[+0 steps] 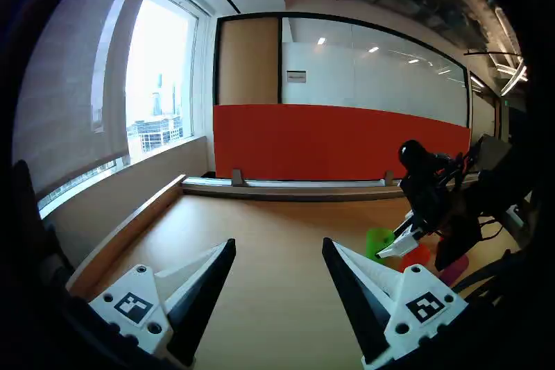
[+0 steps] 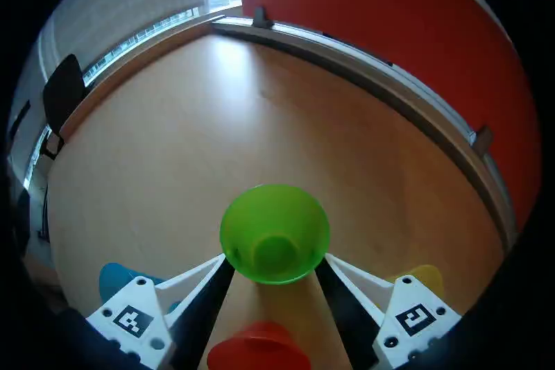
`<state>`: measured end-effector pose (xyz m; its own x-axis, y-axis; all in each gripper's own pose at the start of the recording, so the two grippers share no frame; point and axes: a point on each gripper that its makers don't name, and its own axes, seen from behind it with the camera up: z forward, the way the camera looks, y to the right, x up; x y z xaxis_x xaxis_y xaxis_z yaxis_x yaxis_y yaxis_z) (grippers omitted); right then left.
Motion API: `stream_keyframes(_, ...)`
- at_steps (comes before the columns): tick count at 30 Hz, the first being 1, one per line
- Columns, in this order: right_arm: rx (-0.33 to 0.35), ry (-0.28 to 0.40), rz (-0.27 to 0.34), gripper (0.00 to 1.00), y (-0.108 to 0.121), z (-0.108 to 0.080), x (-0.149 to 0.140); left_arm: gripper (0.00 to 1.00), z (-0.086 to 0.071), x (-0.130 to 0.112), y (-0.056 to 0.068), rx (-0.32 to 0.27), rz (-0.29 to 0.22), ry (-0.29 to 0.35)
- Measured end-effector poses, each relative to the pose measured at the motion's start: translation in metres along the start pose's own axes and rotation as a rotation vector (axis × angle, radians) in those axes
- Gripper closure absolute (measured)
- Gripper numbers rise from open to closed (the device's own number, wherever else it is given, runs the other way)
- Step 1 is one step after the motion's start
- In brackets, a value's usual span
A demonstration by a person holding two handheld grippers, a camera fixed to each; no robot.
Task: Pour water
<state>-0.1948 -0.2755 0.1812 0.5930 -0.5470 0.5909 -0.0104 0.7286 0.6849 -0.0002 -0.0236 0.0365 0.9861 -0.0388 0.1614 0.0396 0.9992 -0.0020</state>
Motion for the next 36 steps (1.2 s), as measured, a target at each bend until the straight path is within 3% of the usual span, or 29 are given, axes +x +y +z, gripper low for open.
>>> stream_keyframes(17,0.013,0.025,-0.004,0.18,-0.0011,-0.0003,0.0018,0.08,0.0009,0.0025,0.0058,-0.008,0.012,-0.002)
stream_keyframes(36,0.011,-0.058,-0.005,0.18,0.0004,0.0069,-0.0059,0.08,0.0032,-0.0017,0.0057,-0.007,0.012,-0.011)
